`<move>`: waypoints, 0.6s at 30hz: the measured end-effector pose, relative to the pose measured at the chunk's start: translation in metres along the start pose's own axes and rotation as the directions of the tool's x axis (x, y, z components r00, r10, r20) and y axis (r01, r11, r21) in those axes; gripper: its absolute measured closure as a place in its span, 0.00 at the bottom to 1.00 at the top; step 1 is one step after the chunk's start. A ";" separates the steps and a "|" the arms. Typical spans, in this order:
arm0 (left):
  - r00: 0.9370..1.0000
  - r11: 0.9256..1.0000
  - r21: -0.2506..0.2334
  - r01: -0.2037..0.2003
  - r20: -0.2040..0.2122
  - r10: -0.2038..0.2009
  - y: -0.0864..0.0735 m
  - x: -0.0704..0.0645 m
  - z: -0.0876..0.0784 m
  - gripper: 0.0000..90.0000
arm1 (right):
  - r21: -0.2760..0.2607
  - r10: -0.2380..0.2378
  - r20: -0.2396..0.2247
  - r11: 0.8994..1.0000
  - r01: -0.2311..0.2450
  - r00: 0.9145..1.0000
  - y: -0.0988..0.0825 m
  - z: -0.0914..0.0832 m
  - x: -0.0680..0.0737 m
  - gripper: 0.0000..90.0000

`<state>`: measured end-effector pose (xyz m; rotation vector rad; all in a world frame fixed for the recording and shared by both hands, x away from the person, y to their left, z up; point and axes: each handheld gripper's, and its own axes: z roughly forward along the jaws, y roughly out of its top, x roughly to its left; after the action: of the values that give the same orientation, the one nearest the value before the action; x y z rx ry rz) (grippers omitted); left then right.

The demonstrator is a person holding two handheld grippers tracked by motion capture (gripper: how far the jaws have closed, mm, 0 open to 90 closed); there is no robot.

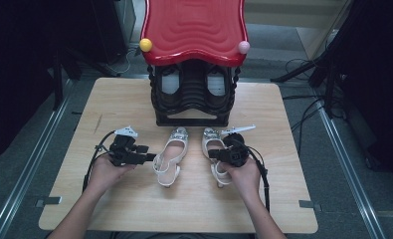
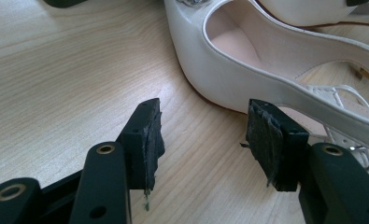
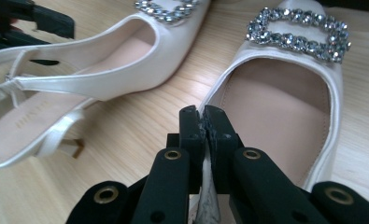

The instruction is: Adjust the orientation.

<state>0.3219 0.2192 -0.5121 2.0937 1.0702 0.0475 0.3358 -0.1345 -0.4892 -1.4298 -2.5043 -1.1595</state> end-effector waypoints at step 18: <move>1.000 0.999 -0.029 -0.017 0.011 0.017 -0.006 -0.012 -0.001 0.53 | 0.005 -0.052 -0.065 0.999 0.052 0.997 0.009 0.032 0.026 0.91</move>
<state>0.3099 0.2130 -0.5117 2.0745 1.0395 0.0589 0.3376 -0.0937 -0.4972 -1.3107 -2.5130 -1.1843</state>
